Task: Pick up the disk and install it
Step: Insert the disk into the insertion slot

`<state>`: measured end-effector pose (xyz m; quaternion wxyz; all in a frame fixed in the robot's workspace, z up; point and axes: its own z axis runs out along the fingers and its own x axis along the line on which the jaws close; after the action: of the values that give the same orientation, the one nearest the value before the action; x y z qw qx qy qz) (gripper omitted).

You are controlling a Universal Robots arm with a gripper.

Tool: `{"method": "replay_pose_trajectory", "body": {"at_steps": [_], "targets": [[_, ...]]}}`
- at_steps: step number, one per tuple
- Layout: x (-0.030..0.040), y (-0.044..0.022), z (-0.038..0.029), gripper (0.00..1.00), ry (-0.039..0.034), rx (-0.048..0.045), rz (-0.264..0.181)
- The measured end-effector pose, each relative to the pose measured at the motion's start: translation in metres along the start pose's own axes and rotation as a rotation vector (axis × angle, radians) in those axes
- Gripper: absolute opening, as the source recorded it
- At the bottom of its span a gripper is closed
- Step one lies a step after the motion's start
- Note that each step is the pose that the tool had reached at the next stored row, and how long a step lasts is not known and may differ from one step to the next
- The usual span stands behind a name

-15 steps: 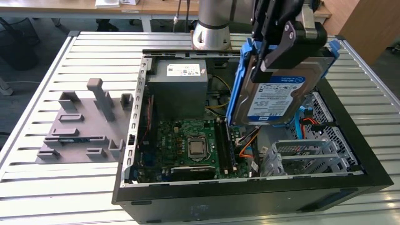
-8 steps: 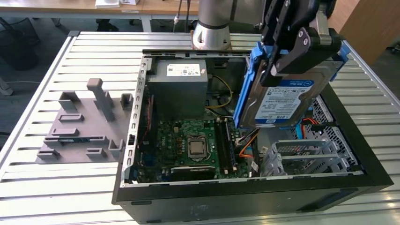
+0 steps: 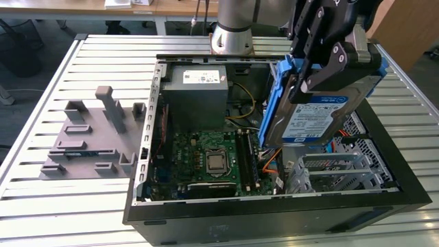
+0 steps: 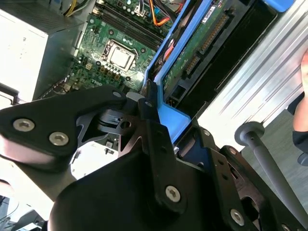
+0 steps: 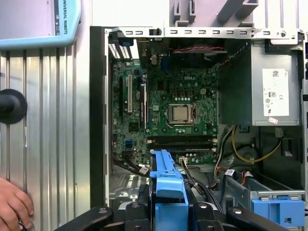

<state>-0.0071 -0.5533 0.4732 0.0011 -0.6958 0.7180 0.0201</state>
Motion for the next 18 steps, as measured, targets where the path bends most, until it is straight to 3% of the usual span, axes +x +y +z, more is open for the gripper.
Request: {"method": "replay_pose_trajectory", "body": {"at_steps": [8, 18], "targets": [[0.0014, -0.0108, 0.0023, 0.36, 0.0002, -0.0001, 0.000], [0.0061, -0.0155, 0.0036, 0.36, 0.0005, 0.0000, 0.000]]}}
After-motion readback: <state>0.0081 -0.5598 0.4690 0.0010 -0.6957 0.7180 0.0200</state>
